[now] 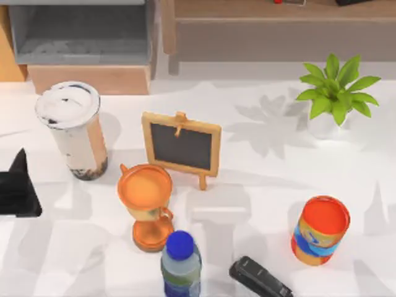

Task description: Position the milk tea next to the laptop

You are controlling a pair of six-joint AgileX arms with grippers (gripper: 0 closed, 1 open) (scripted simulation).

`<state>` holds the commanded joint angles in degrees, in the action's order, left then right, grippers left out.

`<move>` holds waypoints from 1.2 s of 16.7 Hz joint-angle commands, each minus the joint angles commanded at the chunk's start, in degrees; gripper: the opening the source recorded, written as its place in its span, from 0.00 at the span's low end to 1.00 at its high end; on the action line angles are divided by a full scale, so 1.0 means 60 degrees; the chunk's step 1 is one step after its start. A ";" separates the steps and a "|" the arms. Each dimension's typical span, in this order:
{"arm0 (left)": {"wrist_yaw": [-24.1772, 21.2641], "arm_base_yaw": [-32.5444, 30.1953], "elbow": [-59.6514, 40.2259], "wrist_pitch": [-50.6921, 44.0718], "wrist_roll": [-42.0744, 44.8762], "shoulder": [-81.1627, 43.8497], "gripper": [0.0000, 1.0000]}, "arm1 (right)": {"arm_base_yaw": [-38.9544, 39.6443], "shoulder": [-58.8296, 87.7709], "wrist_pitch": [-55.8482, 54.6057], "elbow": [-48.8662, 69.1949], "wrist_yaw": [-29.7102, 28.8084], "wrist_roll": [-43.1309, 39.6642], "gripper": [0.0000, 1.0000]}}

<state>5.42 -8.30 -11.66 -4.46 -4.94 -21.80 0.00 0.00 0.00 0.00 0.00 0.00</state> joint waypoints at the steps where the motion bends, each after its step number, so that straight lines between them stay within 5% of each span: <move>1: 0.0172 -0.0258 -0.0402 -0.0103 -0.0158 -0.0789 1.00 | 0.0000 0.0000 0.0000 0.0000 0.0000 0.0000 1.00; 10: 0.1565 -0.2222 -0.3591 -0.0857 -0.1422 -0.6777 1.00 | 0.0000 0.0000 0.0000 0.0000 0.0000 0.0000 1.00; 20: 0.1747 -0.2482 -0.4032 -0.0861 -0.1598 -0.7673 1.00 | 0.0000 0.0000 0.0000 0.0000 0.0000 0.0000 1.00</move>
<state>15.91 -23.19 -35.85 -9.62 -14.53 -67.84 0.00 0.00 0.00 0.00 0.00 0.00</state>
